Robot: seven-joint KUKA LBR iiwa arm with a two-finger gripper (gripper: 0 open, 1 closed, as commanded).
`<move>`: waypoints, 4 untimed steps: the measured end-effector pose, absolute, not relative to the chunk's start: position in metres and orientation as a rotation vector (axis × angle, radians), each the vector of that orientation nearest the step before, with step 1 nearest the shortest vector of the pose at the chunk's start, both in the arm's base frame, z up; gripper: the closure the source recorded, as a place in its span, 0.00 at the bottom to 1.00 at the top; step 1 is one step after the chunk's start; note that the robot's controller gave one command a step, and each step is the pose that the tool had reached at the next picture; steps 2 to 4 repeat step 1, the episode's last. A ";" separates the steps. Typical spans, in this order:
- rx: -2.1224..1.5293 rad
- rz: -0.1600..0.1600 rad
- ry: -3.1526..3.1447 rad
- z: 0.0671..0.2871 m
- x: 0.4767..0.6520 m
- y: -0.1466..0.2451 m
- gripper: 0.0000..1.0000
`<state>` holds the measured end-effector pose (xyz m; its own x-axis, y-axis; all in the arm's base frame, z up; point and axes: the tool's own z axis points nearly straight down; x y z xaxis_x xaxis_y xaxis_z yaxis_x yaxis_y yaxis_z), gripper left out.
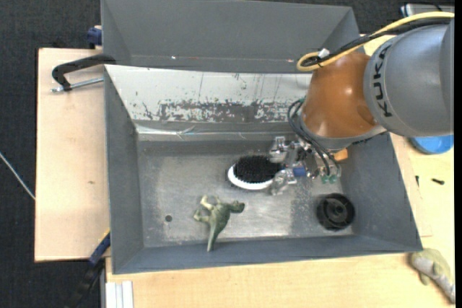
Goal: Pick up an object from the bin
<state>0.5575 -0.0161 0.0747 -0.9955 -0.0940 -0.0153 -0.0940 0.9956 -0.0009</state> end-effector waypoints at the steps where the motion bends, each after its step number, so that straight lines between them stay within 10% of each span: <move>1: -0.544 -0.003 3.082 0.222 0.542 -0.020 1.00; 4: -0.544 -0.003 3.082 0.222 0.542 -0.020 1.00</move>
Offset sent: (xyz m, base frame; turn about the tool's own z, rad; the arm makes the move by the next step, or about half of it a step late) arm -0.0177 -0.0047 0.1430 -0.2551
